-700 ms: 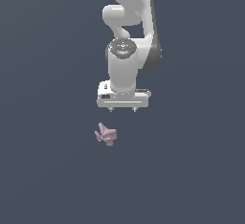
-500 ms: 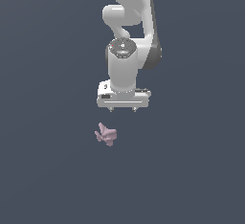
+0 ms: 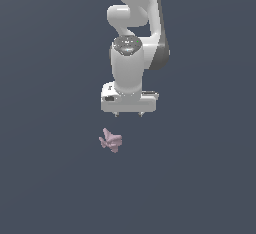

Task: Pick up the object and move it to a goal position.

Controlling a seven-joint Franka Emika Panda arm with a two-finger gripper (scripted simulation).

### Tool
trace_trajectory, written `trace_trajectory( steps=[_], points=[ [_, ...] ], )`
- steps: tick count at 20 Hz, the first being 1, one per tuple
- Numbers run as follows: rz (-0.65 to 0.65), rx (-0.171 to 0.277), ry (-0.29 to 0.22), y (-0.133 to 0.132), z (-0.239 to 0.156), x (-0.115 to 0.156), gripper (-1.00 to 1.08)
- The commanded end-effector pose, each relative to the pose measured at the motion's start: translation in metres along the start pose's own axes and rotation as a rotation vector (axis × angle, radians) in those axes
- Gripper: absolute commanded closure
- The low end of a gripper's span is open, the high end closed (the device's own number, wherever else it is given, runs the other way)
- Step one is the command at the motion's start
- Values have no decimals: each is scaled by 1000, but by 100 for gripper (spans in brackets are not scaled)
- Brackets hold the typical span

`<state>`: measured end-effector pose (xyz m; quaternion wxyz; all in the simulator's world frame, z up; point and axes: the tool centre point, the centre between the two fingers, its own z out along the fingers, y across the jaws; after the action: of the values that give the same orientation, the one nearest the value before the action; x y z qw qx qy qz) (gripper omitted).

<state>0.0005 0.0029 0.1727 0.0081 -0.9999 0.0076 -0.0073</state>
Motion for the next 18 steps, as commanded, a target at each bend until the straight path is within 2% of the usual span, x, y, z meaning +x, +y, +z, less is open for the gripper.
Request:
trace_trajectory(
  steps=[1,10,18],
  points=[
    [-4,0,-1,0,1,0,-92],
    [-87,-4,-3,5,4,5,-92],
    [-248,-9,-7,15,12,14,-92]
  ],
)
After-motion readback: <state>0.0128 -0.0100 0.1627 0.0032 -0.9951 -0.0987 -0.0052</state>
